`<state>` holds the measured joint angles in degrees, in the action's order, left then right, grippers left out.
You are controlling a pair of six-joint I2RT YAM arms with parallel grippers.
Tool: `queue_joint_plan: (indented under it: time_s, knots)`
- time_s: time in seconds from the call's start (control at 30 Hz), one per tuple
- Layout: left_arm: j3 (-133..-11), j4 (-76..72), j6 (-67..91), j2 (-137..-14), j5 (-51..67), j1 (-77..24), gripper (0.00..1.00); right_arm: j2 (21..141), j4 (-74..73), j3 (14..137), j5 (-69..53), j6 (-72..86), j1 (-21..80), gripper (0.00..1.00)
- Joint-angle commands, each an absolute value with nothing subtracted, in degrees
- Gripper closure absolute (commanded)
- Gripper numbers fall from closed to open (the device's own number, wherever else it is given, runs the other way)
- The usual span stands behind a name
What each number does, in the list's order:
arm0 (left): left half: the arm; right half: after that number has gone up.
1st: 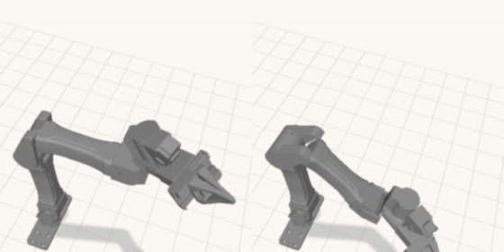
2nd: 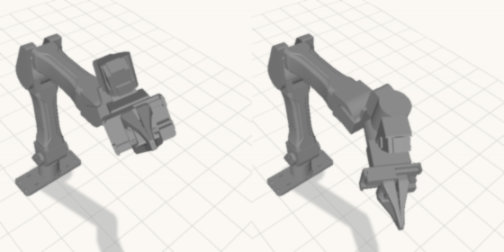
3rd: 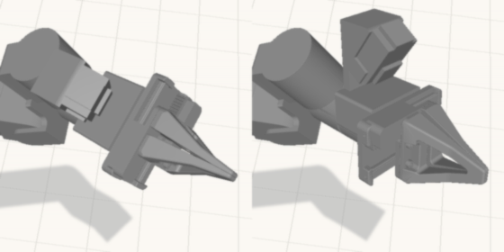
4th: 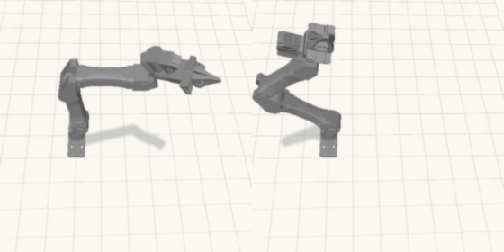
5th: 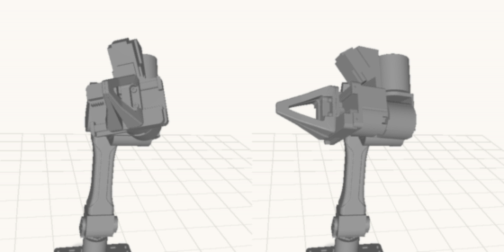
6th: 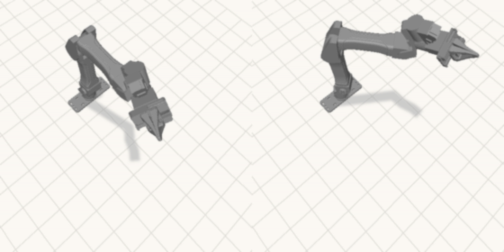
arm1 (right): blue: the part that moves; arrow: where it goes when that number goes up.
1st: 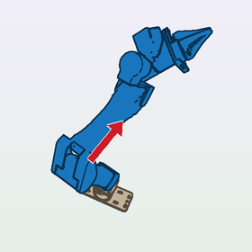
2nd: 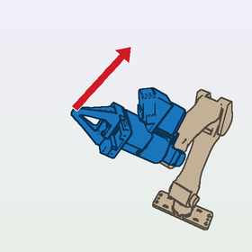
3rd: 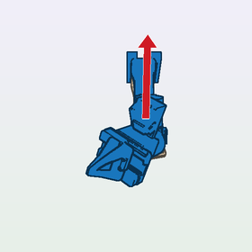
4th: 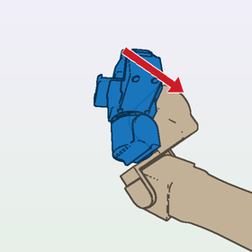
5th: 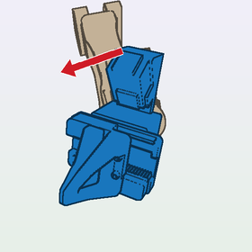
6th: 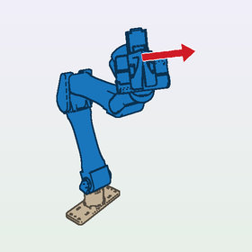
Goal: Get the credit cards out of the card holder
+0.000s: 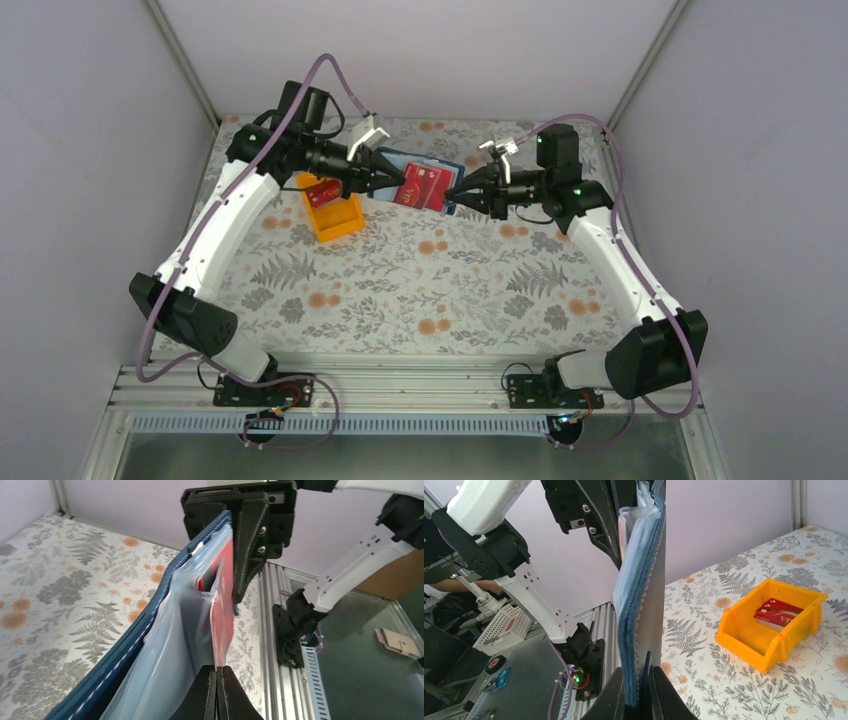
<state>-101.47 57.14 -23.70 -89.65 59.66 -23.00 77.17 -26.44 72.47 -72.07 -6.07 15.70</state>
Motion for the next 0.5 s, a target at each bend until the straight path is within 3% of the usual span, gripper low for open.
queue_joint_plan:
  time_s: [0.0,0.23,0.47]
  knots:
    - [-103.91,53.27,-21.9,-87.75,54.8,-22.3,0.98,76.03,-28.51,74.19,-72.97,-7.03,15.42,0.96]
    - [-99.0,51.67,-21.8,-87.04,50.64,-20.99,0.98,75.7,-29.35,74.6,-73.31,-7.47,15.39,0.96]
    - [-99.38,50.23,-19.33,-87.96,59.11,-24.09,0.97,77.11,-29.32,75.01,-74.92,-7.32,15.39,0.96]
